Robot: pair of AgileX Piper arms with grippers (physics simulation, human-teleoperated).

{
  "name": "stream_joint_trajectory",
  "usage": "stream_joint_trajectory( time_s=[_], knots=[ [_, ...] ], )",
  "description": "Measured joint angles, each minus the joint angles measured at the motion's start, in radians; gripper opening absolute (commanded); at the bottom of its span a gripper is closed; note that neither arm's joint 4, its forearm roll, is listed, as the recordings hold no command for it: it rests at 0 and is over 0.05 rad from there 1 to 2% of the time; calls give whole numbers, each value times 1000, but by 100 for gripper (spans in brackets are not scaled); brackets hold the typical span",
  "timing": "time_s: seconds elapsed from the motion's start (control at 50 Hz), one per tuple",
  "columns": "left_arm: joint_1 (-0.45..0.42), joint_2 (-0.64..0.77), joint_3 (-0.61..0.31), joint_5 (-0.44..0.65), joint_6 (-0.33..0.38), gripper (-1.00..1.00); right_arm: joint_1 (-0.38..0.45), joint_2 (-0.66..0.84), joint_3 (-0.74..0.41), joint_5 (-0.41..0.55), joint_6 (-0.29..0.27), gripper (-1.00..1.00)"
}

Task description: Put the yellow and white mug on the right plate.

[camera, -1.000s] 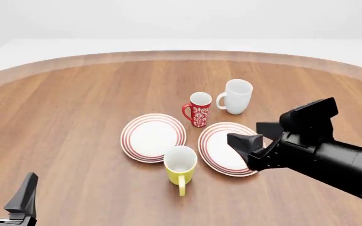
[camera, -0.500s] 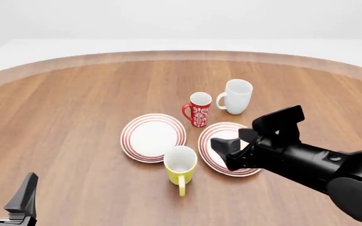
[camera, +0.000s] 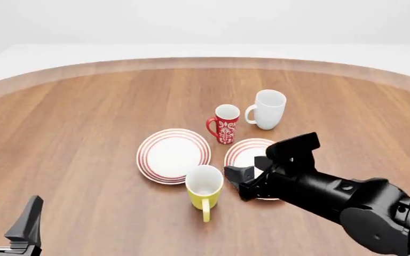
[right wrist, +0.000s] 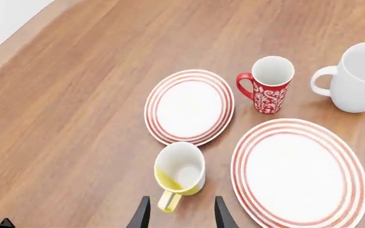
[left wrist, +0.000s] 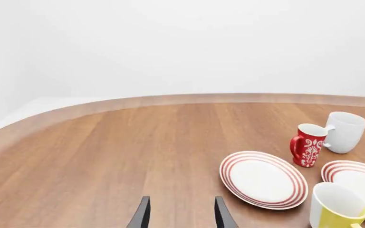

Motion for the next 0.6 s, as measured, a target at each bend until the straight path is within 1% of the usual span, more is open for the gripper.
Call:
stream_joint_trajectory(
  time_s=[0.6],
  knots=[
    [0, 0, 0, 0, 0, 100, 35, 157, 56, -188, 61, 100]
  ],
)
